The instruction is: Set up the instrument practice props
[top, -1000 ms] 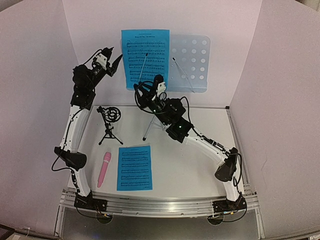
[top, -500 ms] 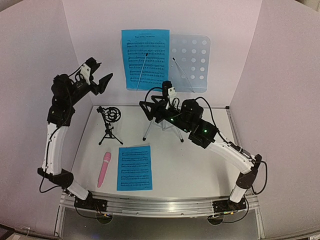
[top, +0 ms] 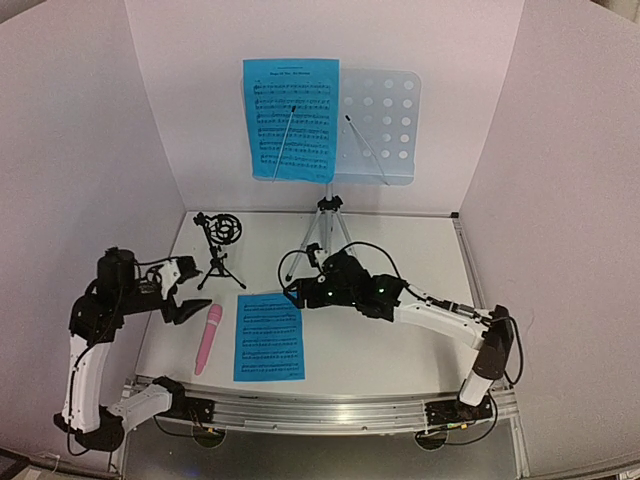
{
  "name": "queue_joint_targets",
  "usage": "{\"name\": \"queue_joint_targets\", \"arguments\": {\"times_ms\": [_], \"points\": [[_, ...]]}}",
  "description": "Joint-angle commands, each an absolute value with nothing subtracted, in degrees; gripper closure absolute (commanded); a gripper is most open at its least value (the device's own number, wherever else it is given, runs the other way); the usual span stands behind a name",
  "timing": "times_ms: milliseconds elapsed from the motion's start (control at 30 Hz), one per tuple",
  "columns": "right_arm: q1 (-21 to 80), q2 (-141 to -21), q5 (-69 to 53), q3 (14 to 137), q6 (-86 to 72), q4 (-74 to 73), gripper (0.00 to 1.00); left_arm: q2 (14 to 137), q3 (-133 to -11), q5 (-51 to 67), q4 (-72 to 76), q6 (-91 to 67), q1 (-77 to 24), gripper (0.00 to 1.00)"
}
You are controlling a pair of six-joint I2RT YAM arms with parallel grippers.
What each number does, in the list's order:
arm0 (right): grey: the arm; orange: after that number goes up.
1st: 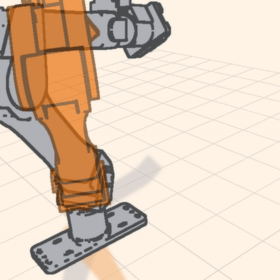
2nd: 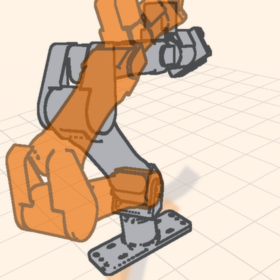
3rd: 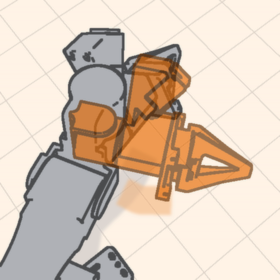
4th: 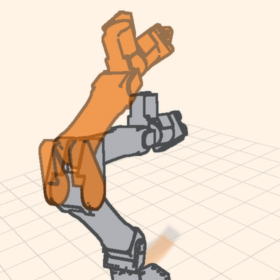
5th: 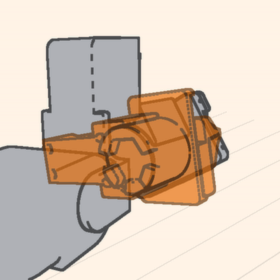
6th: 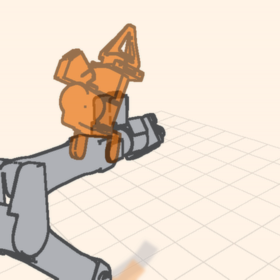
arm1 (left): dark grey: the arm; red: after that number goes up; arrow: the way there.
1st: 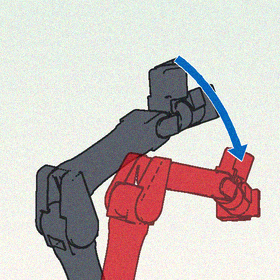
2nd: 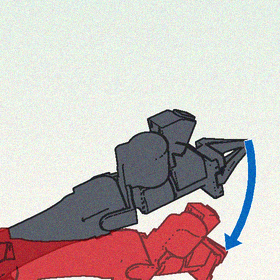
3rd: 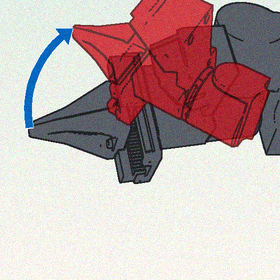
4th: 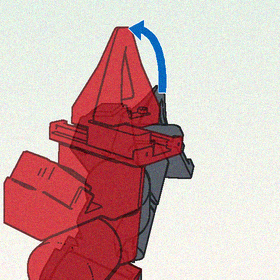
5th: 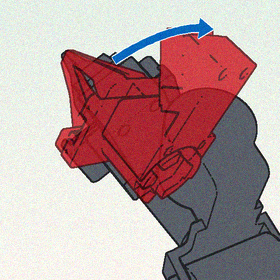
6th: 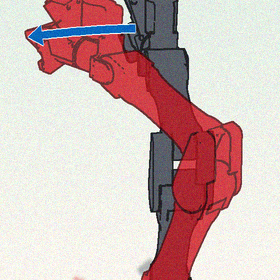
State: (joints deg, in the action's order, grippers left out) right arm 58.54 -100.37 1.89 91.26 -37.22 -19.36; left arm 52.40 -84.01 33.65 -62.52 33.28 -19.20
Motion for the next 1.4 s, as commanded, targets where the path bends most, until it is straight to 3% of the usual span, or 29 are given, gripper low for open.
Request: {"name": "queue_joint_targets", "arguments": {"times_ms": [0, 400, 900, 1100, 1367], "points": [[57.4, -107.4, -1.8, 90.7, -48.0, -20.8, 0.21, 51.7, -69.7, 26.6, -73.8, 41.5, -19.2, 0.28], [51.5, -125.1, -7.0, 96.9, -50.6, -20.7, 0.31, 50.5, -38.8, 15.5, -47.0, 51.3, -20.5, 0.33], [43.6, -137.1, -13.0, 104.9, -40.0, -12.7, 0.34, 62.8, -28.0, 12.5, -23.3, 54.1, -31.2, 0.34], [42.1, -141.0, -15.4, 107.5, -38.5, -9.5, 0.33, 71.4, -27.9, 10.8, -17.8, 54.5, -32.1, 0.40], [41.8, -142.8, -20.4, 105.2, -38.8, -5.9, 0.39, 73.0, -24.8, 11.4, -14.1, 58.5, -32.5, 0.41]]}}
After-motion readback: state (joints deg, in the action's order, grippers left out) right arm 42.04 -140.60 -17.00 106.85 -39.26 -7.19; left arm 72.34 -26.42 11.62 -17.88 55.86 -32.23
